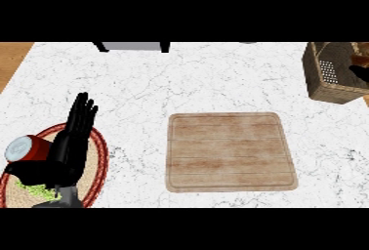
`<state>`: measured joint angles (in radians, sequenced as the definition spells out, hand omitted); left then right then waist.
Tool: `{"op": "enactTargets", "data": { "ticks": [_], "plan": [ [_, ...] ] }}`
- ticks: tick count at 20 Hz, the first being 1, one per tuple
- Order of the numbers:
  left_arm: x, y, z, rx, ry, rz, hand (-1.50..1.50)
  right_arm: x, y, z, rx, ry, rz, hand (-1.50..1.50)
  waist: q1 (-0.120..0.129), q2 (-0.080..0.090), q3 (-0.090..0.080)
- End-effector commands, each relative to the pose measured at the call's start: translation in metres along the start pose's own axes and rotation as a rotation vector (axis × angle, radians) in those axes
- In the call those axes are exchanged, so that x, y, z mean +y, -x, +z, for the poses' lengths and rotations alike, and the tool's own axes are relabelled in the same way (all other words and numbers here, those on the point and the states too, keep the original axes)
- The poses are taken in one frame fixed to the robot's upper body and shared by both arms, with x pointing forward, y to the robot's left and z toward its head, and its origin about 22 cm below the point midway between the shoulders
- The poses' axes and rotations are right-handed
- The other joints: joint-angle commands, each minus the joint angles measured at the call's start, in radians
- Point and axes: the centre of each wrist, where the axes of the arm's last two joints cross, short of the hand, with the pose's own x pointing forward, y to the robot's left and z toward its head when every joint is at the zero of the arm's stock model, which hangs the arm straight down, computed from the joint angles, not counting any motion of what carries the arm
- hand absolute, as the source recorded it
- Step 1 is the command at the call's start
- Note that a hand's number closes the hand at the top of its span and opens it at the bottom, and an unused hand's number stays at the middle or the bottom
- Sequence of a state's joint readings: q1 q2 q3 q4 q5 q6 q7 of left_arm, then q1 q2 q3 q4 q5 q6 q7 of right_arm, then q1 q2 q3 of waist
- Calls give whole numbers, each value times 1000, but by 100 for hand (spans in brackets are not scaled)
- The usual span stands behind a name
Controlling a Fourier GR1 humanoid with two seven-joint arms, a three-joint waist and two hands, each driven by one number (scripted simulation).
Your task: Pick the croissant from the cutting board and place it in the basket
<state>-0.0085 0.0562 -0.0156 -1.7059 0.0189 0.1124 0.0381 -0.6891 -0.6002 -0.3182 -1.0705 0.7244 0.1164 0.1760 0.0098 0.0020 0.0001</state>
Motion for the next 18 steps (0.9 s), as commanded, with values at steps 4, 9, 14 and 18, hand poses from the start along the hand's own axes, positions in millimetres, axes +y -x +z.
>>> {"op": "enactTargets", "data": {
  "ticks": [4,9,14,18],
  "plan": [
    [1,14,1,-25,6,-15,0,8,27,-23,18,-2,-26,150,10,4,0],
    [13,-8,1,12,24,19,0,21,39,-16,103,44,-57,150,3,0,0],
    [6,7,8,-9,2,4,0,30,58,-23,107,-26,-41,-150,8,3,0],
    [-13,-5,-9,-11,25,4,0,25,57,-28,80,0,-83,-150,7,3,1]
  ]
}}
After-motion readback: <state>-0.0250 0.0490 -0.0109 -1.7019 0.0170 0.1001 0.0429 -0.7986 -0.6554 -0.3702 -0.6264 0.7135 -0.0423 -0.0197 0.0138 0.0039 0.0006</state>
